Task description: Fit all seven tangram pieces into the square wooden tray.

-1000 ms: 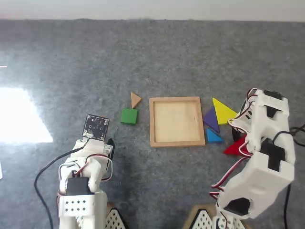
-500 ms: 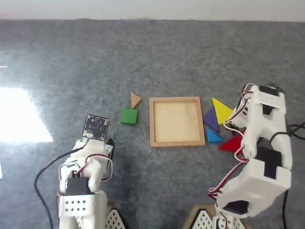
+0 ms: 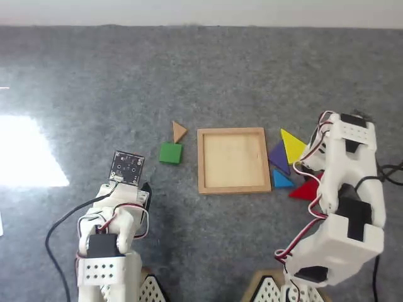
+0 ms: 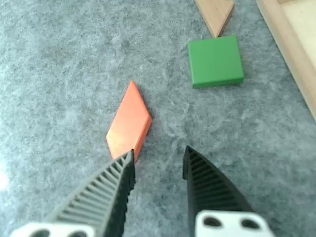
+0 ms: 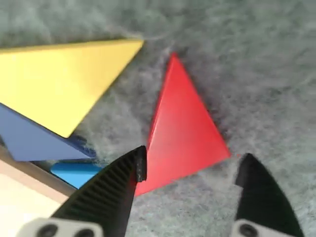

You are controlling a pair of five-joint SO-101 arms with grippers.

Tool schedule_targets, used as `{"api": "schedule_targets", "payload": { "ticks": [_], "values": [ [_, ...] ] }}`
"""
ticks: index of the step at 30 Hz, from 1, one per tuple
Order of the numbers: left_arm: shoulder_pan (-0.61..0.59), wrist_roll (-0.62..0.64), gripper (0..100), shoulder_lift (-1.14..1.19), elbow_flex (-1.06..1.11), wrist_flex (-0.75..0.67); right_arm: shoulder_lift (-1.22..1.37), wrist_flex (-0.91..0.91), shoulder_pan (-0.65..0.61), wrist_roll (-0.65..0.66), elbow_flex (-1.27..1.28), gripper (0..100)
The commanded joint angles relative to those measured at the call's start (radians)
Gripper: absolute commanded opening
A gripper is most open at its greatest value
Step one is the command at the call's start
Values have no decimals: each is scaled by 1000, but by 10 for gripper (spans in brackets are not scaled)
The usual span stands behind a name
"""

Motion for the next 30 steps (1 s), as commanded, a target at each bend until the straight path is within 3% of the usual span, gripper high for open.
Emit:
{"api": "schedule_targets", "payload": {
  "ticks": [1, 12, 30],
  "values": [
    [-6, -12, 152, -17, -8, 0, -53, -51, -18, -9, 23, 322],
    [-6, -12, 152, -17, -8, 0, 87, -140, -22, -5, 21, 319],
    [-6, -12, 152, -17, -8, 0, 120, -96, -31, -5, -49, 155]
  ]
}}
